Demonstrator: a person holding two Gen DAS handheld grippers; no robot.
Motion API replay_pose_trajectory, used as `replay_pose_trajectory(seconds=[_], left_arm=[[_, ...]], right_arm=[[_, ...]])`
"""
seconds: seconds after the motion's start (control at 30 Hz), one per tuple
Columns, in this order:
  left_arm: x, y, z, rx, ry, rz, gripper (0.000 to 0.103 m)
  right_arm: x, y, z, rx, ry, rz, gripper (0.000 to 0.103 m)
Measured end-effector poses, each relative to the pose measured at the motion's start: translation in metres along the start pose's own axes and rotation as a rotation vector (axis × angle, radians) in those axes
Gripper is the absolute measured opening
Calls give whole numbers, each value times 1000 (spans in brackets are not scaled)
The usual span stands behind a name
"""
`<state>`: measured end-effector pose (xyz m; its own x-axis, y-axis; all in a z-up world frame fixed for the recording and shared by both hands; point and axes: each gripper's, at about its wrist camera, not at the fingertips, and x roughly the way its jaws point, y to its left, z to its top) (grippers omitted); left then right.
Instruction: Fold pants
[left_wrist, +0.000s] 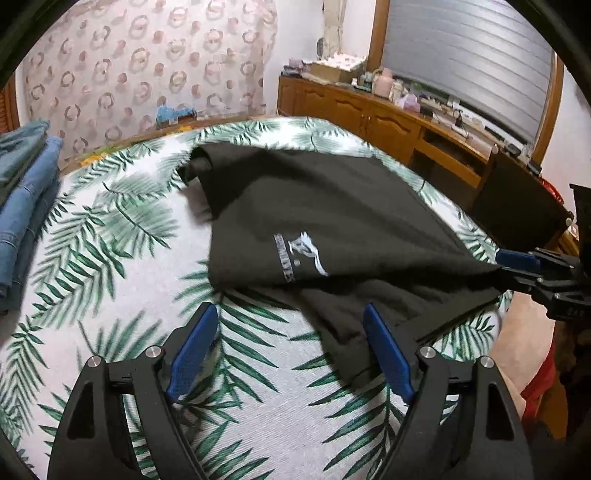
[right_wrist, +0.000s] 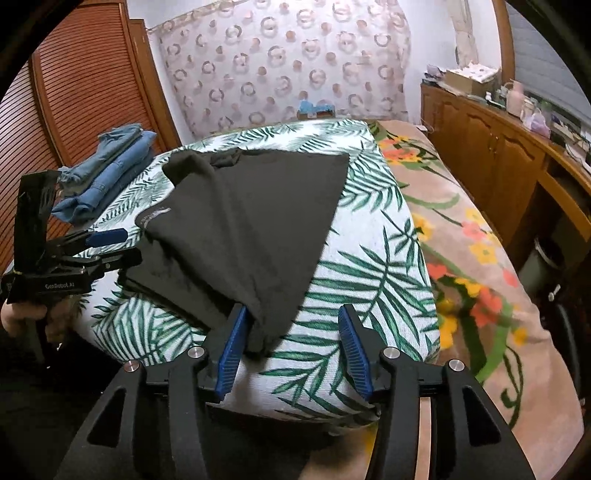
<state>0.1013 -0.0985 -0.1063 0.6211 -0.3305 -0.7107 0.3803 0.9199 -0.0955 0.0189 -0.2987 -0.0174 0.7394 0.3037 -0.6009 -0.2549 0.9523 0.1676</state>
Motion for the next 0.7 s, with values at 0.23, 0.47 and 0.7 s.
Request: replay_pose_trajectory(seconds=[0.23,0.47,0.7], left_arm=[[-24,9,7,6,-62,26,82],[-31,26,10,-37,-90,49,82],[-42,41,9,-67,-133,87,82]], right_arm=[[-11,19,18,-47,-60,31,52],[17,46,42,-120,-67,87,52],[58,68,62,-165,-46,146,52]])
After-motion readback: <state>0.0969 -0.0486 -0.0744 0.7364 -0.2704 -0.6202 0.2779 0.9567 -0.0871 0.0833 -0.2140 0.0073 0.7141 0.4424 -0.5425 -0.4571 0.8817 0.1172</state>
